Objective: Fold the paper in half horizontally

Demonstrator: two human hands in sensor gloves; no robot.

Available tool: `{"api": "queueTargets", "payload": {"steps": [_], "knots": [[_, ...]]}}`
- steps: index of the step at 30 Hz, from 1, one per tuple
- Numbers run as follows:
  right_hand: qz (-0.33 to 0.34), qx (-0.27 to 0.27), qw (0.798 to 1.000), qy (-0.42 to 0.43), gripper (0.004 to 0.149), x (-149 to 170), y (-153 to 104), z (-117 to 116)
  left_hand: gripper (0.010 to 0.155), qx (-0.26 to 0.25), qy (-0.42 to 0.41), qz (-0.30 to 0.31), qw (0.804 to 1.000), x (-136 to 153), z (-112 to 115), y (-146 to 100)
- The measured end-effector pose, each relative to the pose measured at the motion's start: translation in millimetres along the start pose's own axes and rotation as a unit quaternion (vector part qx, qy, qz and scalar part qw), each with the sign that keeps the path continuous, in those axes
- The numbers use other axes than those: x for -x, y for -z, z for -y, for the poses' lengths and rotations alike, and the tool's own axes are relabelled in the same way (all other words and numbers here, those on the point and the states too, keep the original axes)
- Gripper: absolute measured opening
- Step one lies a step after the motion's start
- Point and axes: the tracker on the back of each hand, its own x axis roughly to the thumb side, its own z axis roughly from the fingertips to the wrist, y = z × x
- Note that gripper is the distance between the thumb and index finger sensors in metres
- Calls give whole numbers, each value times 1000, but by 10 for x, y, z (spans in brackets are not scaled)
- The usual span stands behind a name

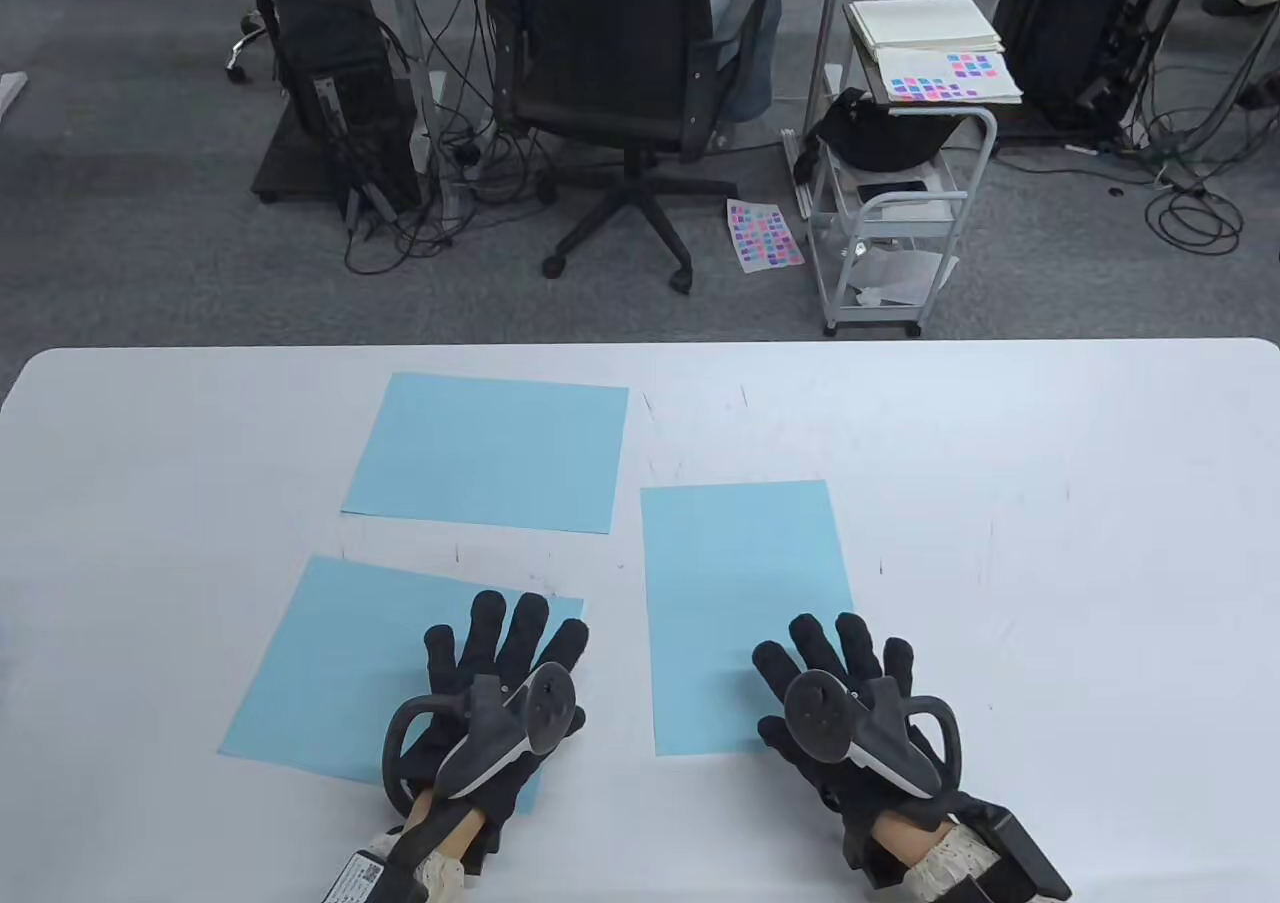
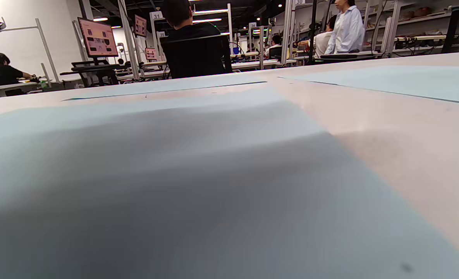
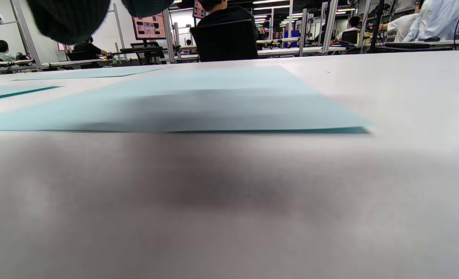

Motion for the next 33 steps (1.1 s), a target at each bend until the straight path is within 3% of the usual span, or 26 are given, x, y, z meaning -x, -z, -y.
{"api": "queueTargets", "payload": {"steps": [21, 33], "knots": [[-4, -21, 1000, 22, 68, -23, 128, 122, 79, 7, -15, -5, 1000, 65, 25, 28], [-53, -73, 995, 44, 67, 107, 633, 101, 79, 13, -24, -5, 1000, 119, 34, 43]]}}
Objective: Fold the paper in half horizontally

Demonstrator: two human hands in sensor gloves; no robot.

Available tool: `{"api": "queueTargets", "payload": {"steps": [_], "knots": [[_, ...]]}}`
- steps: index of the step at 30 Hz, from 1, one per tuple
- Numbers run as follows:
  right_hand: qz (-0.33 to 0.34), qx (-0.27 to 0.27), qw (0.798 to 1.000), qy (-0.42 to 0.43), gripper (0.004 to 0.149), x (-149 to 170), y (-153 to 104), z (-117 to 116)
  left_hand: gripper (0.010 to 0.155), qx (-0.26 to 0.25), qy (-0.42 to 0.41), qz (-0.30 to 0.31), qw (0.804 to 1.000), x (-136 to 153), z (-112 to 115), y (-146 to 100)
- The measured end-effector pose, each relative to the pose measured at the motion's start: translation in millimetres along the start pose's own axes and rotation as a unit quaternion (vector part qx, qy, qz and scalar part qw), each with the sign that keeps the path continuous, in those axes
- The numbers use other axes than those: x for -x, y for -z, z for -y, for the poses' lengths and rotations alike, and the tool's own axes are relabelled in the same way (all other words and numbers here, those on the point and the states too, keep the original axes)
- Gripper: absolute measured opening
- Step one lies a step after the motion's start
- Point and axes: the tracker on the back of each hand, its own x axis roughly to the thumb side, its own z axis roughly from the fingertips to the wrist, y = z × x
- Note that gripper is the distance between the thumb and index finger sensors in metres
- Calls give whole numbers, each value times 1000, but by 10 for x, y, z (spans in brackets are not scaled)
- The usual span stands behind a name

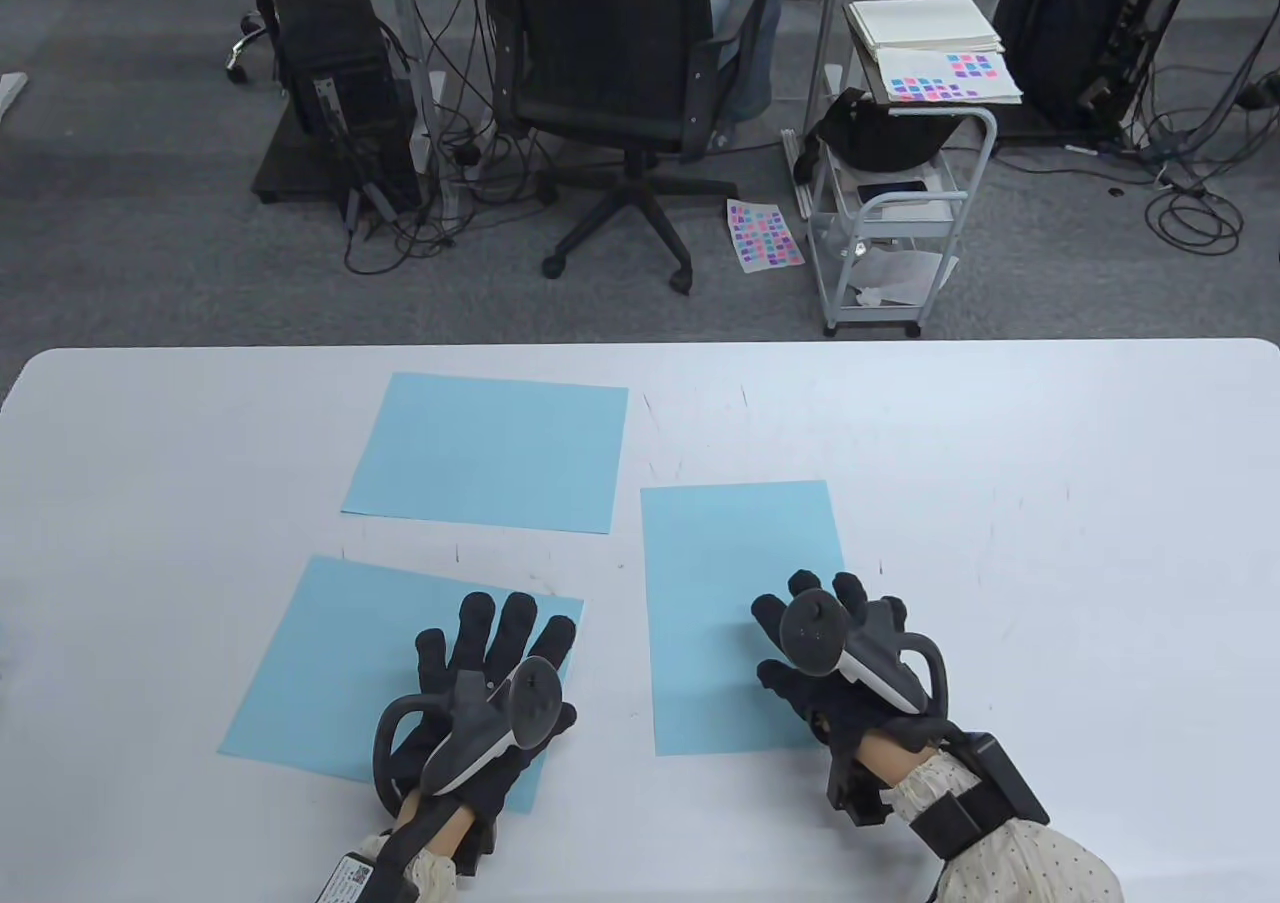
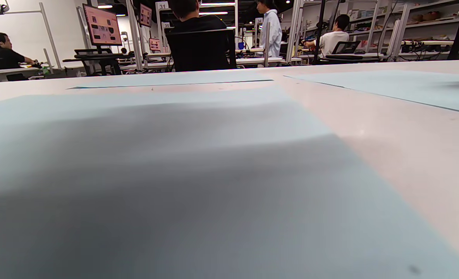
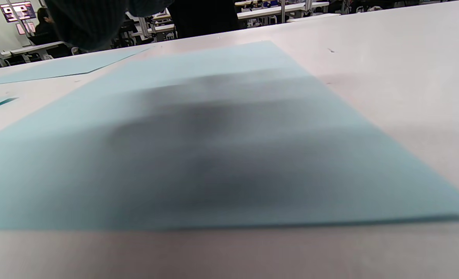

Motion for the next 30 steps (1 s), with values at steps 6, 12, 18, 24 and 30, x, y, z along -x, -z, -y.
{"api": "queueTargets", "payload": {"steps": [6, 12, 18, 24, 30], "knots": [[-37, -36, 999, 9, 65, 72, 321, -83, 79, 3, -3, 0, 1000, 27, 4, 10], [-67, -90, 994, 11, 64, 148, 509, -222, 79, 5, -6, -2, 1000, 41, 5, 12], [-62, -99, 993, 15, 62, 160, 504, -208, 79, 7, -7, -4, 1000, 54, 6, 12], [-48, -101, 994, -9, 62, 114, 414, -231, 79, 9, -11, -4, 1000, 65, 6, 16], [-27, -103, 994, -39, 62, 25, 220, -277, 79, 11, -17, -3, 1000, 74, 12, 21]]}}
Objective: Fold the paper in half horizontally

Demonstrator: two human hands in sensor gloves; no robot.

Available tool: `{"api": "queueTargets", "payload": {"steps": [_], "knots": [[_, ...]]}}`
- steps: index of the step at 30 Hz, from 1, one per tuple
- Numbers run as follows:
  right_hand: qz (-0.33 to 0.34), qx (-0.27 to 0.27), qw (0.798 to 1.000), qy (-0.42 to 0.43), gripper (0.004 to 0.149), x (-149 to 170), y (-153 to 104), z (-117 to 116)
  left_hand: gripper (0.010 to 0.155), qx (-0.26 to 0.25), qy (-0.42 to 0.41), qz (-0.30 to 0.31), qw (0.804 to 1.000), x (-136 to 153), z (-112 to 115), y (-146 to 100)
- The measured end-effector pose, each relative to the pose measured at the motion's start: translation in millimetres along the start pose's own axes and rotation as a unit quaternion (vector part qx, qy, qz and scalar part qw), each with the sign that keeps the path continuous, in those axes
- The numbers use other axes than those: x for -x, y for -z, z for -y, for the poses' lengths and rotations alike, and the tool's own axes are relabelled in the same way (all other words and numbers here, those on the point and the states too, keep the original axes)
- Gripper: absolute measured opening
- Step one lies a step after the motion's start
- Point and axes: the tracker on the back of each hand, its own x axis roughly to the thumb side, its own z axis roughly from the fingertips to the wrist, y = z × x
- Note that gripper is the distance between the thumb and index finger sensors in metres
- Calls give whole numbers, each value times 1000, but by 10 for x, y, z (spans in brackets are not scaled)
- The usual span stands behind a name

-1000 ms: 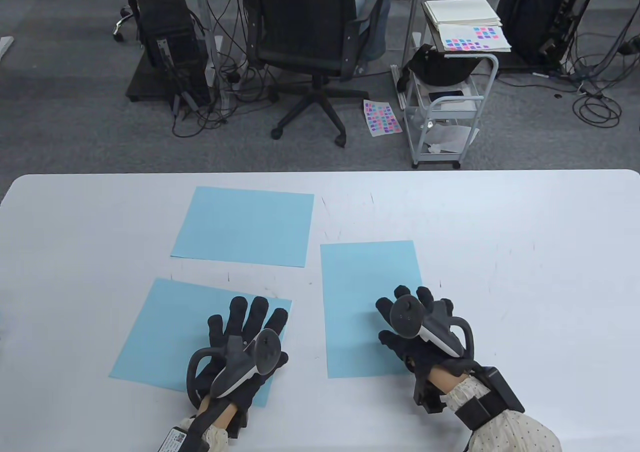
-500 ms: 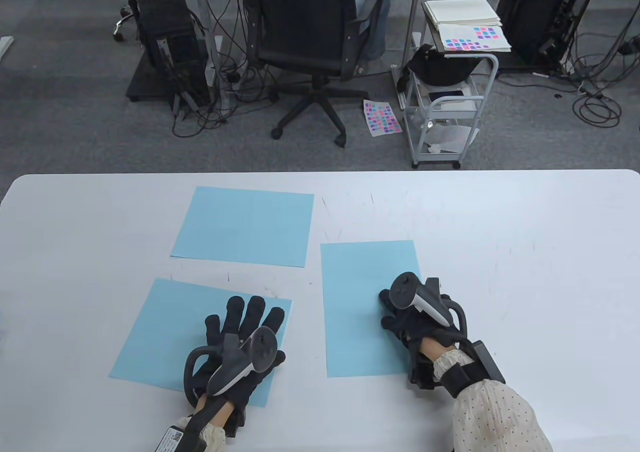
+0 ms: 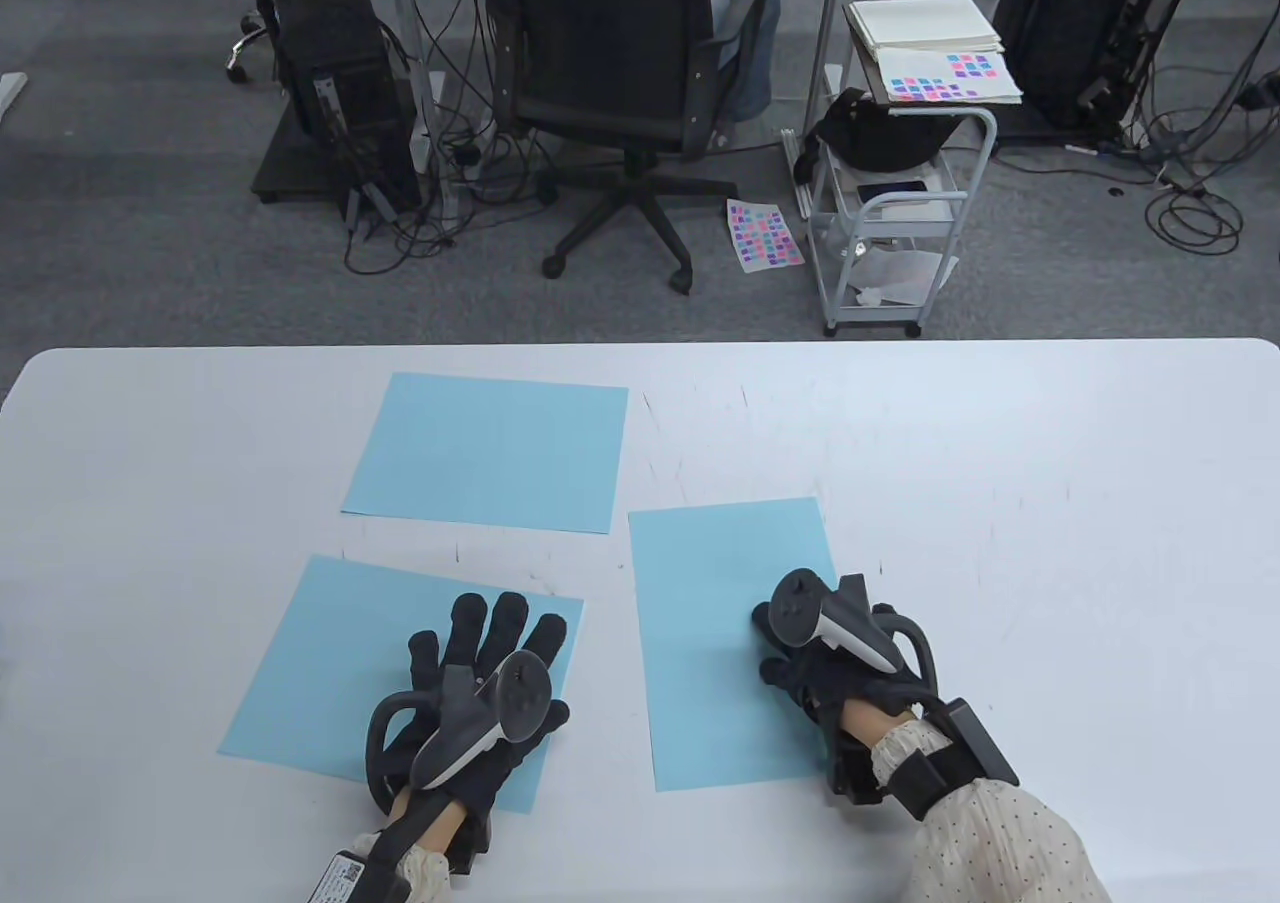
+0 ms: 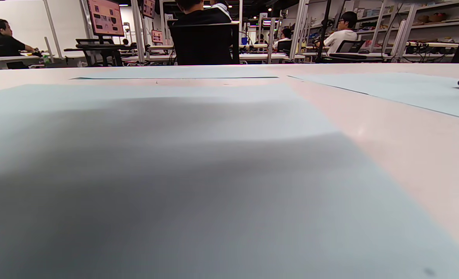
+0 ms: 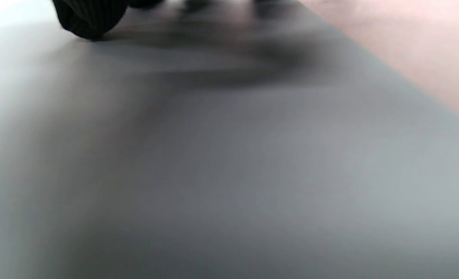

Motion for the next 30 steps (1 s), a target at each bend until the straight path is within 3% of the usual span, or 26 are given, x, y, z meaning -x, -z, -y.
{"api": "queueTargets", "payload": {"steps": [18, 22, 25, 30], "knots": [[12, -2, 1000, -5, 65, -186, -254, -146, 79, 9, -9, 3, 1000, 2, 21, -1], [10, -7, 1000, 5, 66, -166, -258, -104, 79, 11, -7, 5, 1000, -1, 22, -3], [18, 27, 999, 25, 65, -116, -336, -10, 79, 13, -12, 12, 1000, -2, 21, -1], [62, 39, 997, 38, 62, 91, -518, 53, 79, 20, -13, 12, 1000, 5, 43, 9]]}}
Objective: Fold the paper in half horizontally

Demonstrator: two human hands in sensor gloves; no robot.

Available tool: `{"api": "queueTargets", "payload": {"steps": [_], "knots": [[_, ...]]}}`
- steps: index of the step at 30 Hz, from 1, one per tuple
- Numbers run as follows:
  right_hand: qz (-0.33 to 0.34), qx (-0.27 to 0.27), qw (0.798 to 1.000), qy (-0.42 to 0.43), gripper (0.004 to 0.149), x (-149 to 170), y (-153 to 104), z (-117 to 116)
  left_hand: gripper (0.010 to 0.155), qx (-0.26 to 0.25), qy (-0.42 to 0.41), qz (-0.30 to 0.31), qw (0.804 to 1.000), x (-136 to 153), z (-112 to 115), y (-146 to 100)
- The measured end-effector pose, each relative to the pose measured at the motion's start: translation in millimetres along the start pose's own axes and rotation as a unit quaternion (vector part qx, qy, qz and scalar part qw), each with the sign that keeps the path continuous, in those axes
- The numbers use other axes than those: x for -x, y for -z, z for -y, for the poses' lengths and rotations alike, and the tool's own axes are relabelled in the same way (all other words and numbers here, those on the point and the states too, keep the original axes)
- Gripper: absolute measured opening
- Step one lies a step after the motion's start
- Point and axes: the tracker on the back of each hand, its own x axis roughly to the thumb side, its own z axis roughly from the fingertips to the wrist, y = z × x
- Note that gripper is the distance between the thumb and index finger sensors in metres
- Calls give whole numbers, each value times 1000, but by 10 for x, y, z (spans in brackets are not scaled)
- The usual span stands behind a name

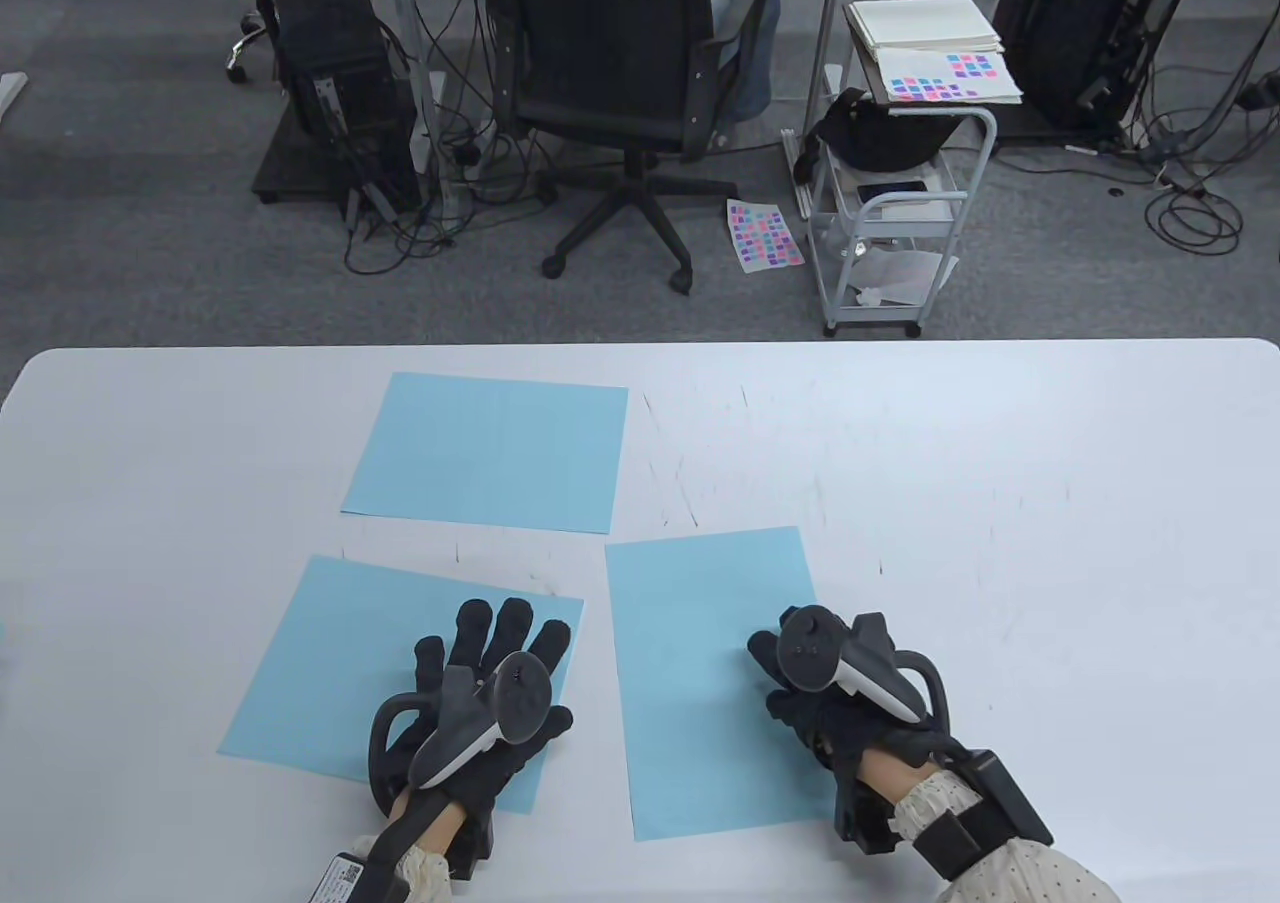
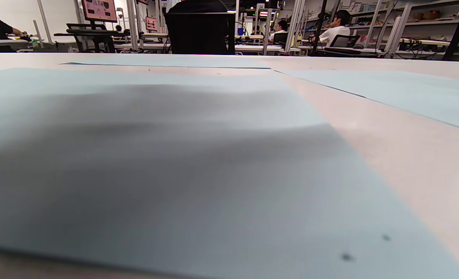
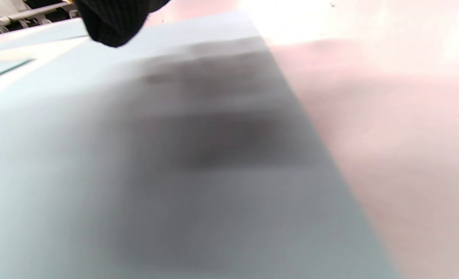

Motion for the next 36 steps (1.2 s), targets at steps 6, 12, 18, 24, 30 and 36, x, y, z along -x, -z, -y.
{"api": "queueTargets", "payload": {"steps": [6, 12, 18, 24, 30, 36], "knots": [[31, -23, 999, -15, 64, 293, -192, -89, 79, 3, 0, -3, 1000, 3, 7, -1], [37, -62, 997, 7, 67, 556, -239, -200, 79, 9, 6, -8, 1000, 4, 24, 2], [42, -76, 996, -4, 67, 597, -223, -259, 80, 22, 6, -21, 1000, -9, -17, 65], [42, -82, 996, -3, 66, 593, -228, -260, 81, 40, -18, -33, 999, -98, -228, 329], [41, -82, 996, -1, 66, 589, -227, -265, 79, 61, -1, -36, 997, -297, -376, 775], [41, -84, 996, 0, 66, 593, -224, -269, 77, 125, 2, -53, 991, -456, -234, 1309]]}}
